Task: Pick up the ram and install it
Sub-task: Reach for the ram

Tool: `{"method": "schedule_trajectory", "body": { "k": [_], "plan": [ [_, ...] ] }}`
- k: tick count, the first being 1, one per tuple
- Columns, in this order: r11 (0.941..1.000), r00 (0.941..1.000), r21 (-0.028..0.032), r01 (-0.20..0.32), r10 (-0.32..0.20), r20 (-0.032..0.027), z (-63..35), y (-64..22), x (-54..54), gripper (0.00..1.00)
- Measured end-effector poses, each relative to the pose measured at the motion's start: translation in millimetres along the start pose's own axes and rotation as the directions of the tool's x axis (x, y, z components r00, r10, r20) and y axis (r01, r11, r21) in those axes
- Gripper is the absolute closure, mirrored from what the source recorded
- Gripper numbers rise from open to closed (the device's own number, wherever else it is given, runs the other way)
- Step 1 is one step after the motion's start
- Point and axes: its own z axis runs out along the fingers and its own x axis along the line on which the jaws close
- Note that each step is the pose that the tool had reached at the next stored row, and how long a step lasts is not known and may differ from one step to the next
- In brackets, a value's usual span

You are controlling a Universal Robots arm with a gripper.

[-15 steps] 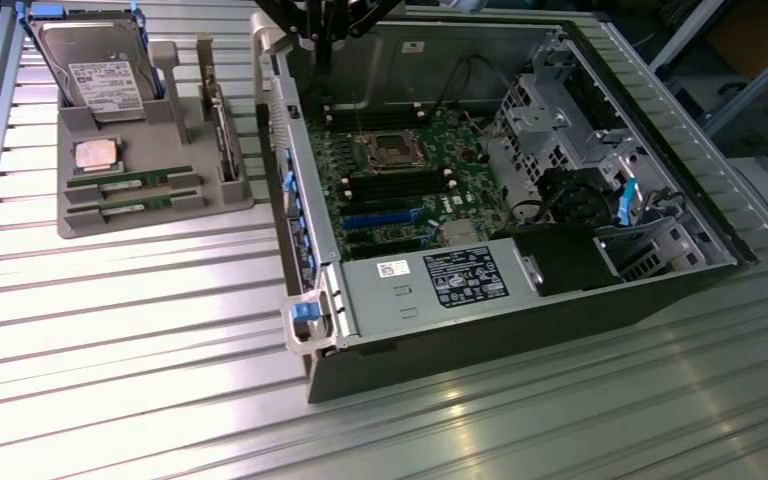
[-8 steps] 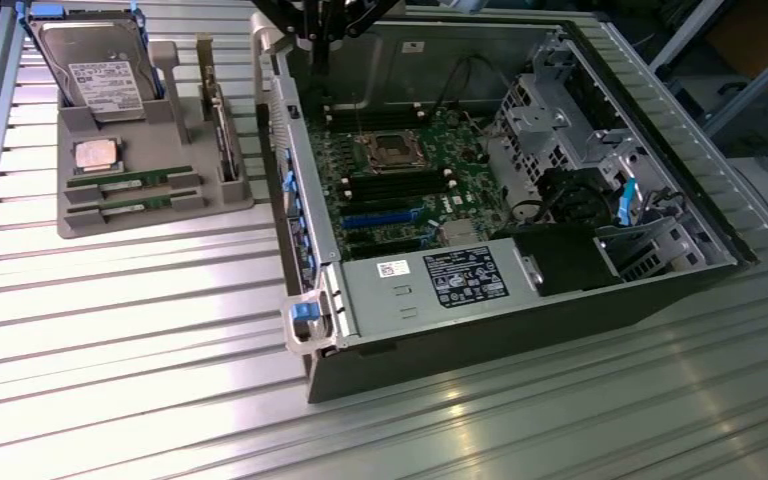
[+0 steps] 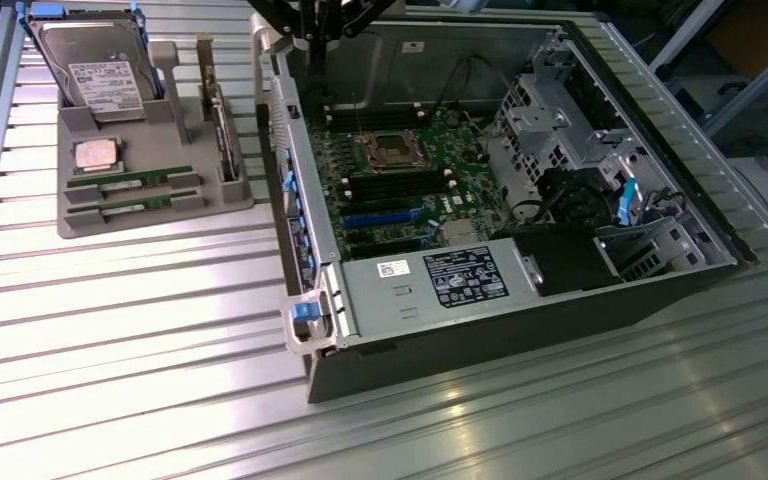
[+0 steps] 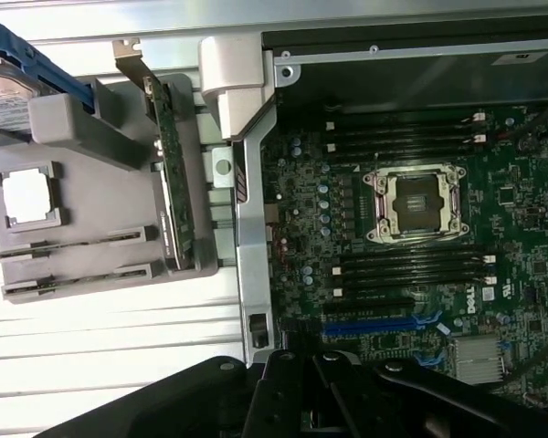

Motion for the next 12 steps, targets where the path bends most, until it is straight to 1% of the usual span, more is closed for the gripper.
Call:
{"method": "schedule_trajectory", "body": {
  "k": [12],
  "plan": [
    [1.0000, 1.0000, -0.0001, 0.000, 0.000, 0.0000, -0.1, -0.3, 4.5, 0.89]
  ]
}}
